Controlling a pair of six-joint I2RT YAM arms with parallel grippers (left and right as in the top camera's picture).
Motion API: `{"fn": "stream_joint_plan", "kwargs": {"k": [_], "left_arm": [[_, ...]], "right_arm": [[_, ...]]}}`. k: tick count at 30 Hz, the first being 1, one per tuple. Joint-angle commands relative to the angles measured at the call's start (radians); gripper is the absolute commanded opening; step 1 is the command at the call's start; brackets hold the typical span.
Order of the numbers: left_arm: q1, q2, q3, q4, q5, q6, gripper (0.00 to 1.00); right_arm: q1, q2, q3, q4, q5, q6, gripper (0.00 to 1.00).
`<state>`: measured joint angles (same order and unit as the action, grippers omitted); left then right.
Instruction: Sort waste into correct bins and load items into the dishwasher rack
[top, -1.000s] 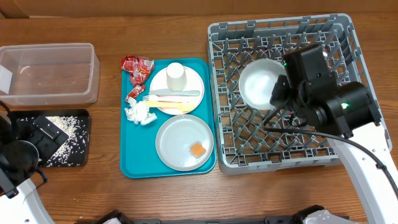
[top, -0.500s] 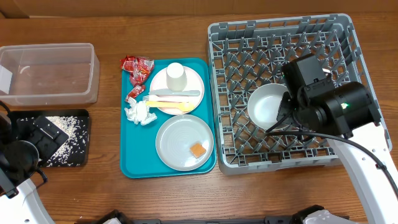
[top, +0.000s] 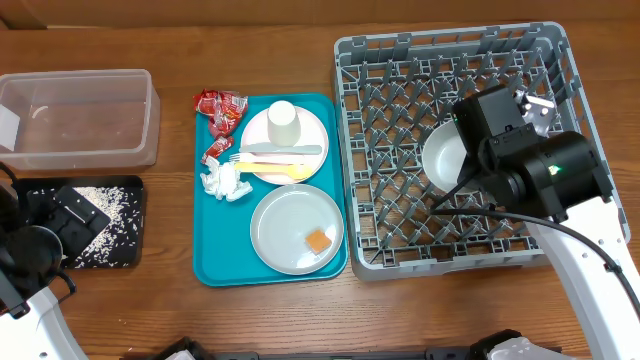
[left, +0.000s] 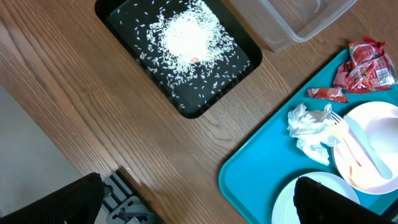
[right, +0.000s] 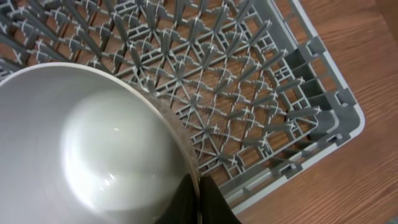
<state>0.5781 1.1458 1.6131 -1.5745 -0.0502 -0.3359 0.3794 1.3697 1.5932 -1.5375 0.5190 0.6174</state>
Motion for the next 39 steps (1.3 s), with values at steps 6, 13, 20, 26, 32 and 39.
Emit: {"fn": "stream_joint_plan", "kwargs": {"k": [6,13,20,26,32,39], "left_arm": [[0.006,0.000,0.009,0.004,-0.012,0.019,1.00],[0.006,0.000,0.009,0.004,-0.012,0.019,1.00],[0.006,0.000,0.009,0.004,-0.012,0.019,1.00],[0.006,0.000,0.009,0.004,-0.012,0.019,1.00],[0.006,0.000,0.009,0.004,-0.012,0.019,1.00],[0.006,0.000,0.009,0.004,-0.012,0.019,1.00]], "right_arm": [[-0.017,0.027,0.010,0.031,0.076,0.011,0.04],[-0.061,0.083,0.002,0.101,0.132,0.007,0.04],[-0.145,0.128,0.002,0.249,0.210,0.006,0.04],[-0.255,0.192,0.002,0.442,0.248,0.000,0.04],[-0.295,0.280,0.001,0.644,0.248,-0.162,0.04],[-0.298,0.415,0.001,0.791,0.365,-0.334,0.04]]}}
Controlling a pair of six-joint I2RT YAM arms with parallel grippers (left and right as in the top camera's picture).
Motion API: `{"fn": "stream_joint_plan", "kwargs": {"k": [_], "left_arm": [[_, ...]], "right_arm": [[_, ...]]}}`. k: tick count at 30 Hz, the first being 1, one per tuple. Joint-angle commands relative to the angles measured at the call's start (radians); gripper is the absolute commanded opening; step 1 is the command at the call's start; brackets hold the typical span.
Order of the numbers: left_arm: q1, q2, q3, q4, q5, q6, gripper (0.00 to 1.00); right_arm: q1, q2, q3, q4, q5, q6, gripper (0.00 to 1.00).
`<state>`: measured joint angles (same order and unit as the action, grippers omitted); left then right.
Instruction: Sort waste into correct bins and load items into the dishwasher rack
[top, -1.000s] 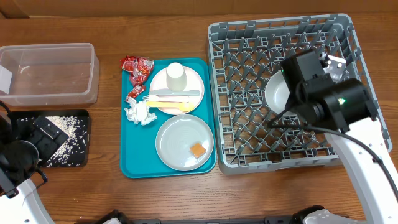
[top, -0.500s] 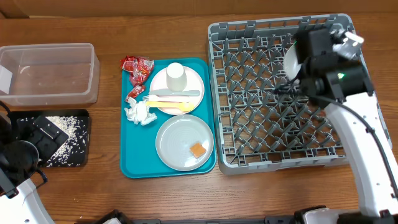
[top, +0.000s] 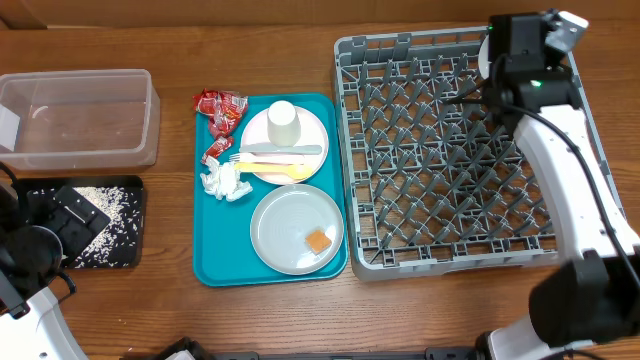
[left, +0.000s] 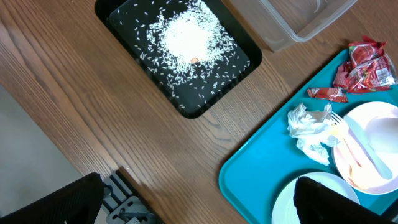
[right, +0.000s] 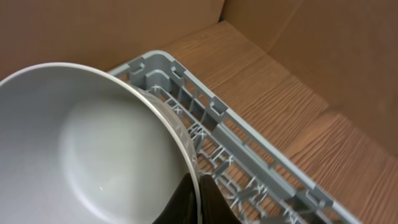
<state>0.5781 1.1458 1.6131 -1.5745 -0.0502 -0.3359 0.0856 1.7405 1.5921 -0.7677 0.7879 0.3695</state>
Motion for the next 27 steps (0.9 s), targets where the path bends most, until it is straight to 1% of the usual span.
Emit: {"fn": "stream_joint_plan", "kwargs": {"k": [1,4,9,14,17,27], "left_arm": [[0.006,0.000,0.009,0.004,-0.012,0.019,1.00],[0.006,0.000,0.009,0.004,-0.012,0.019,1.00],[0.006,0.000,0.009,0.004,-0.012,0.019,1.00],[0.006,0.000,0.009,0.004,-0.012,0.019,1.00],[0.006,0.000,0.009,0.004,-0.012,0.019,1.00],[0.006,0.000,0.009,0.004,-0.012,0.019,1.00]], "right_arm": [[-0.004,0.061,0.002,0.031,0.125,-0.086,0.04],[-0.005,0.109,0.002,0.073,0.185,-0.103,0.04],[-0.006,0.153,0.002,0.159,0.200,-0.217,0.04],[-0.006,0.191,0.002,0.185,0.275,-0.232,0.04],[-0.007,0.205,0.002,0.192,0.274,-0.266,0.04],[-0.006,0.214,-0.009,0.183,0.274,-0.266,0.04]]}}
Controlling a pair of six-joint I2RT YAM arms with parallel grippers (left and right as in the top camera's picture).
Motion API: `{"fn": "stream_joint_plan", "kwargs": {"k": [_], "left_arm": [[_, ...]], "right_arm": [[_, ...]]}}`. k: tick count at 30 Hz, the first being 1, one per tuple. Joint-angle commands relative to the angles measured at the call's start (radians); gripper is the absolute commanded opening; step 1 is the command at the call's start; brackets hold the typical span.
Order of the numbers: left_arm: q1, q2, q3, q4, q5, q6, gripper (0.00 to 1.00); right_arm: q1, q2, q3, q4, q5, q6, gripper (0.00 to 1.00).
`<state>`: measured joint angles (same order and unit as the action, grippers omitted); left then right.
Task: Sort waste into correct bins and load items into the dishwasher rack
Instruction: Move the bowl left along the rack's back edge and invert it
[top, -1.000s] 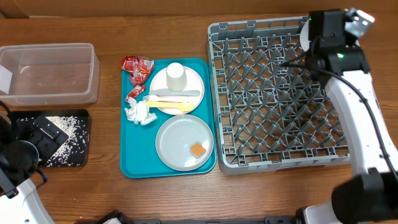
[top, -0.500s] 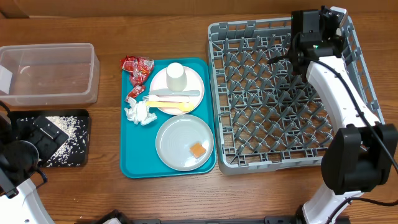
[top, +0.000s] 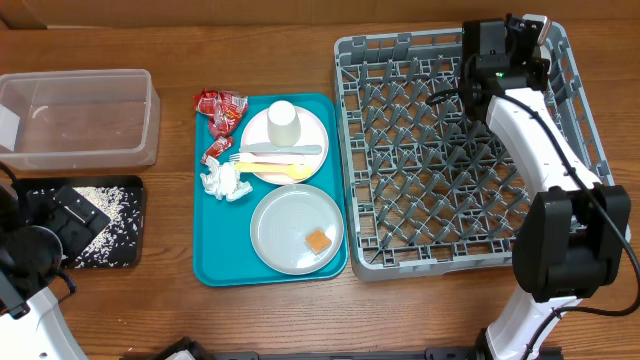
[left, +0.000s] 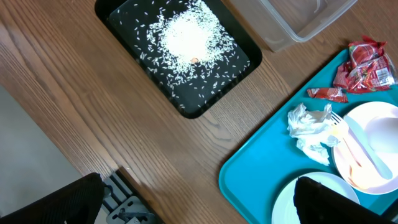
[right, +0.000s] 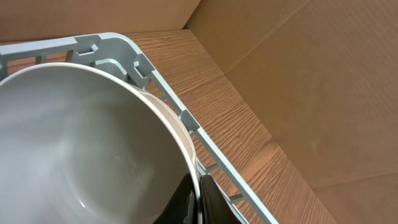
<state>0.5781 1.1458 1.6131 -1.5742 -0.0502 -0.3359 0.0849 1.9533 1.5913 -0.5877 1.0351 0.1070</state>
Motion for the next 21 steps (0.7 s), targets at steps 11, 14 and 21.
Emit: {"fn": "stream_joint_plan", "kwargs": {"k": [11,14,21], "left_arm": [[0.006,0.000,0.009,0.003,-0.012,0.019,1.00],[0.006,0.000,0.009,0.003,-0.012,0.019,1.00],[0.006,0.000,0.009,0.003,-0.012,0.019,1.00]], "right_arm": [[0.004,0.007,-0.030,0.000,0.010,-0.003,0.04],[0.013,0.007,-0.034,-0.001,-0.008,-0.003,0.04],[0.021,0.037,-0.035,-0.014,-0.003,-0.003,0.04]]}}
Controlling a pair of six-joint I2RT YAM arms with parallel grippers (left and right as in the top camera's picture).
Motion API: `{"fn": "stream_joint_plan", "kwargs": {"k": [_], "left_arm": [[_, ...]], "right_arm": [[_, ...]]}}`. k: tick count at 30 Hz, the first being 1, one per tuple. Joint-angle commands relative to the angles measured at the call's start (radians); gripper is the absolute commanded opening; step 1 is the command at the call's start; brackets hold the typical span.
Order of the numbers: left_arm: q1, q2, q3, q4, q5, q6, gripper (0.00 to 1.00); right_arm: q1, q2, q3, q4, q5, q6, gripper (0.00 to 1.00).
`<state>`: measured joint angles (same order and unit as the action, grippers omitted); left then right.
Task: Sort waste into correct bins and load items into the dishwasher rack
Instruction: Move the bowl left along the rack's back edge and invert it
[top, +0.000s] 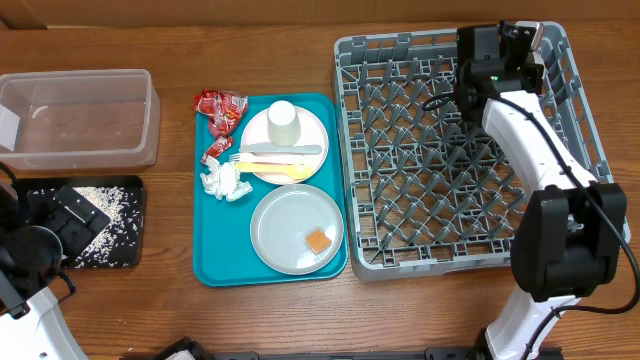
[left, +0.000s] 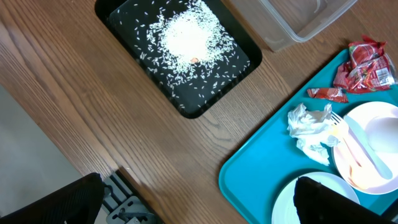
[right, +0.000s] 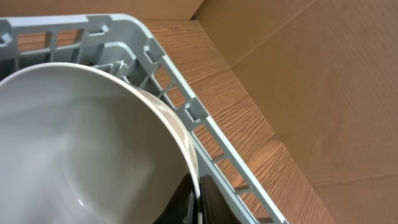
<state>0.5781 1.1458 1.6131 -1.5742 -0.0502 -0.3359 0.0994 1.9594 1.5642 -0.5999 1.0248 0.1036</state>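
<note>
My right gripper is shut on the rim of a white bowl. It holds the bowl tilted, just inside the back right corner of the grey dishwasher rack. From overhead the right gripper covers the bowl. My left gripper is open and holds nothing, low over the table's front left beside the teal tray. On the tray are a plate with a cup, fork and spoon, a plate with an orange scrap, red wrappers and a crumpled napkin.
A clear plastic bin stands at the back left. In front of it is a black tray with spilled rice. A cardboard wall rises close behind the rack's corner. The rack's pegs fill its floor.
The right gripper has shifted slightly with the bowl, which now sits a little lower and closer against the rack's corner wall. The left arm has not moved.
The right gripper first held the bowl over the middle right of the rack. Then it held it up at the rack's back right corner, then just inside that corner, and now slightly lower. The left gripper stayed open at the front left throughout.
</note>
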Motion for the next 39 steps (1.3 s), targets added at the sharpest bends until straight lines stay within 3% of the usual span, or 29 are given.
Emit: {"fn": "stream_joint_plan", "kwargs": {"k": [1,15,20,39], "left_arm": [[0.006,0.000,0.009,0.003,-0.012,0.019,1.00],[0.006,0.000,0.009,0.003,-0.012,0.019,1.00],[0.006,0.000,0.009,0.003,-0.012,0.019,1.00],[0.006,0.000,0.009,0.003,-0.012,0.019,1.00]], "right_arm": [[0.006,0.038,-0.008,-0.007,0.007,0.000,0.04],[0.044,0.062,-0.007,-0.003,0.125,-0.001,0.04],[0.079,0.062,-0.007,-0.006,0.126,-0.007,0.09],[0.201,0.062,-0.007,-0.110,0.072,0.052,0.09]]}}
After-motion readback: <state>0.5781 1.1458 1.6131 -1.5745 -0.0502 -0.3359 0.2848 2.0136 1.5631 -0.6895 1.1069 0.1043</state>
